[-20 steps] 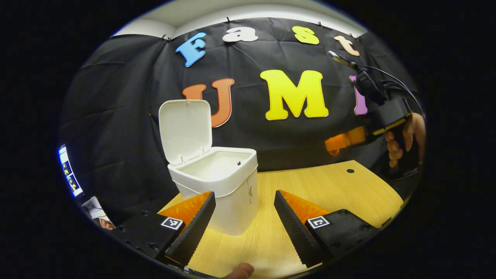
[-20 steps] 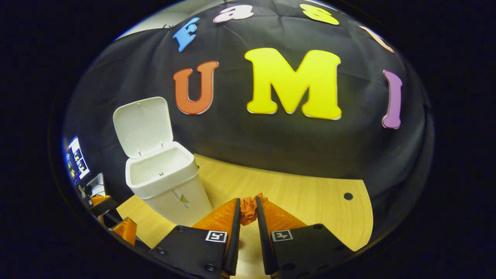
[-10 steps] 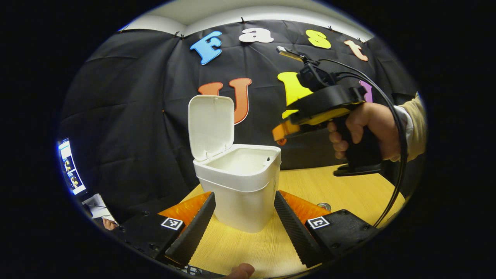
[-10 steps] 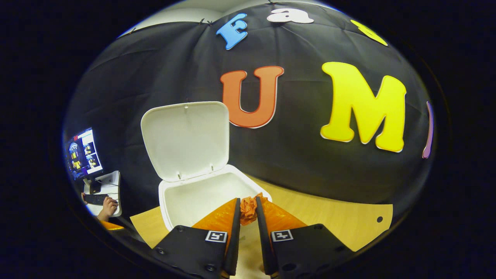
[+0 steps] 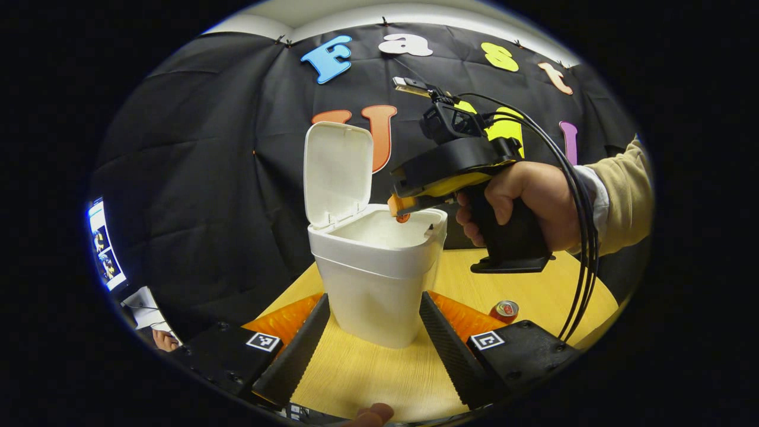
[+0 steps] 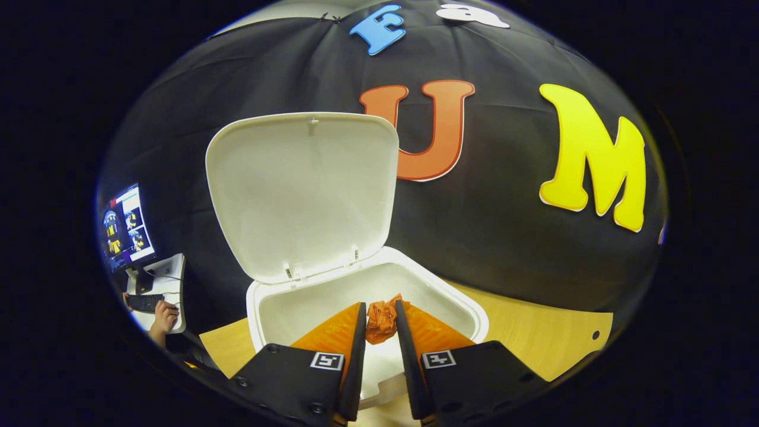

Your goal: Press the lid of the desktop garbage bin to open it, pick up the crumpled paper on the desktop and throw it into the bin, then pick up the pop can on the desktop and drop it into the bin, and finally close the garbage bin lid.

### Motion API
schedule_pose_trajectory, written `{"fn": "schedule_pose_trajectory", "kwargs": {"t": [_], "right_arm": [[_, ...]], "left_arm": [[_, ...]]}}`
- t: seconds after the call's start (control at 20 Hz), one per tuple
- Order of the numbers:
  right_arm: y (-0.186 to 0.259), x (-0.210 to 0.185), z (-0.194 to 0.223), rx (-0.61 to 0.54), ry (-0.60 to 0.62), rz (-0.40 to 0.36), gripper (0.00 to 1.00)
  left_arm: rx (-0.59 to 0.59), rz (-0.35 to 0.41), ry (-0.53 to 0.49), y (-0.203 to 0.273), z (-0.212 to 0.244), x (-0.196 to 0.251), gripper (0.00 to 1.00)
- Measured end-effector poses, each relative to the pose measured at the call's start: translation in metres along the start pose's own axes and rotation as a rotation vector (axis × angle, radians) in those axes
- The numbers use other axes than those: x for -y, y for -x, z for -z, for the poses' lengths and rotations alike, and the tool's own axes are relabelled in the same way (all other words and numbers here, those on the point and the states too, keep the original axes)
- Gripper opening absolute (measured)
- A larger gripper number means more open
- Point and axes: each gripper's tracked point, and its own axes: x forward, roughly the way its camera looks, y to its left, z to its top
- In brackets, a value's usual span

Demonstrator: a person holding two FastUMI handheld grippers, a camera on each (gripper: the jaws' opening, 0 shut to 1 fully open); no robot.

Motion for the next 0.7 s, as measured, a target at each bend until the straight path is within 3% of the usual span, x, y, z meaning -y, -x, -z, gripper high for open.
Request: {"fn": "schedule_pose_trajectory", "kwargs": {"t": [0.05, 0.15, 0.25, 0.3, 0.4, 0.7], "right_arm": [[0.000, 0.001, 0.001, -0.001, -0.009, -0.001, 0.33], [0.004, 0.001, -0.001, 0.000, -0.031, -0.008, 0.61], [0.014, 0.005, -0.006, 0.014, -0.048, -0.008, 0.66], [0.021, 0.010, -0.010, 0.029, -0.055, -0.001, 0.80], [0.040, 0.021, -0.018, 0.062, -0.069, 0.012, 0.96], [0.119, 0.087, -0.020, 0.119, -0.111, 0.099, 0.95]], "left_arm": [[-0.004, 0.007, 0.002, -0.001, 0.003, 0.002, 1.00], [-0.019, 0.017, 0.011, -0.004, 0.008, 0.005, 1.00], [-0.035, 0.025, 0.015, -0.007, 0.012, 0.007, 1.00], [-0.039, 0.030, 0.014, -0.009, 0.013, 0.010, 1.00], [-0.041, 0.058, 0.014, -0.010, 0.014, 0.019, 1.00], [-0.034, 0.139, 0.006, -0.019, 0.017, 0.063, 1.00]]}}
